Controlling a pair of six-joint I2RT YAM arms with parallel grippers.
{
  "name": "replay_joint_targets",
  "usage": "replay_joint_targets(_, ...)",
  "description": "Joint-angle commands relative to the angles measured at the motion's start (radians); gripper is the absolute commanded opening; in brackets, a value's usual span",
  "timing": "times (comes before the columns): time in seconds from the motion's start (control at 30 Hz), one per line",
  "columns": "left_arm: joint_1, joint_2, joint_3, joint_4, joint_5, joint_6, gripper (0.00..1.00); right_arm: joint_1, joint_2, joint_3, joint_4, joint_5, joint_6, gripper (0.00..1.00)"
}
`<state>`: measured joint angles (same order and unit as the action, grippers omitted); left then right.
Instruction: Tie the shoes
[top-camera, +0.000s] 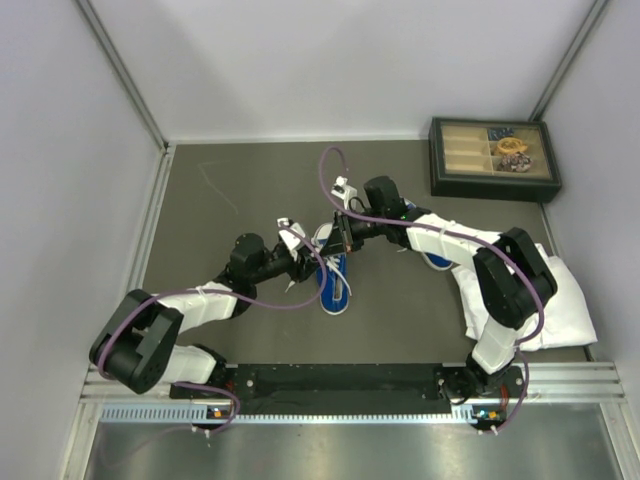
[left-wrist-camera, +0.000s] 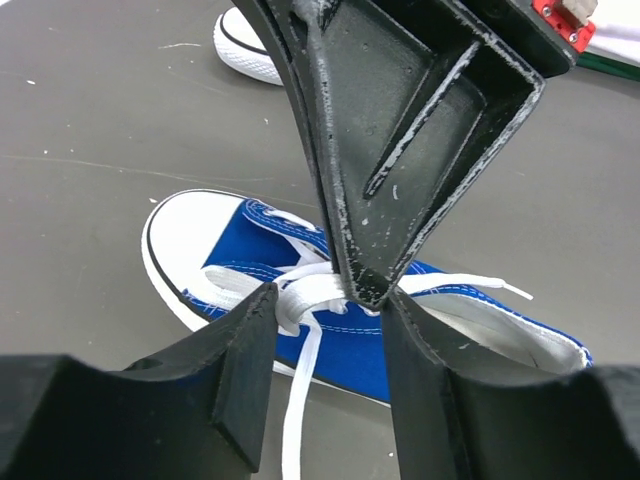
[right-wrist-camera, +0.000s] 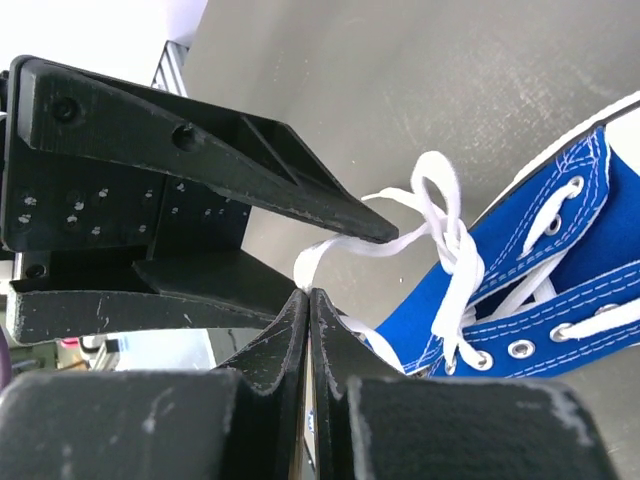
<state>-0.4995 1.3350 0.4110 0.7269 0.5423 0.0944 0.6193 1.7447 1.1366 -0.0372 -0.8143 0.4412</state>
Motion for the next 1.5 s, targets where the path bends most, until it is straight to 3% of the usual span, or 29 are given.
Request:
replay_joint_targets(0.0, -0.002, 0.007, 0.003, 0.077, -0.033, -0.033, 0.5, 0.011, -0.011, -0.023, 0.074, -0.013, 0.071, 0.0)
replay_joint_targets(0.13, -0.004, 0.007, 0.005, 0.083, -0.039, -0.053, 0.64, 0.01, -0.013, -0.047, 0.117, 0.007, 0.132, 0.0)
replay_joint_targets(0.23, -0.004, 0.006, 0.006, 0.082, -0.039, -0.058, 0.63, 0.011, -0.013, -0.061, 0.149, 0.021, 0.181, 0.0)
replay_joint_targets(0.5, -0.004, -0.005, -0.005, 0.06, -0.054, -0.05, 0.41, -0.007, -0.01, -0.098, 0.212, 0.023, 0.312, 0.0)
replay_joint_targets(0.67, -0.004, -0.008, -0.015, 0.045, -0.05, -0.03, 0.34, -0.018, -0.011, -0.115, 0.226, 0.02, 0.349, 0.0)
replay_joint_targets(0.93, -0.002, -0.01, -0.011, 0.025, -0.038, -0.005, 0.07, -0.029, -0.013, -0.133, 0.257, 0.003, 0.39, 0.0)
replay_joint_targets(1.17, -0.001, -0.011, -0.009, 0.002, -0.033, 0.011, 0.0, -0.035, -0.02, -0.132, 0.255, -0.02, 0.378, 0.0)
replay_joint_targets(1.4, 0.006, -0.013, -0.001, -0.027, -0.01, 0.053, 0.0, -0.052, -0.047, -0.058, 0.096, -0.032, 0.214, 0.32)
replay_joint_targets(1.47, 0.006, -0.011, 0.006, -0.041, -0.001, 0.062, 0.0, -0.059, -0.05, -0.032, 0.04, -0.036, 0.157, 0.33)
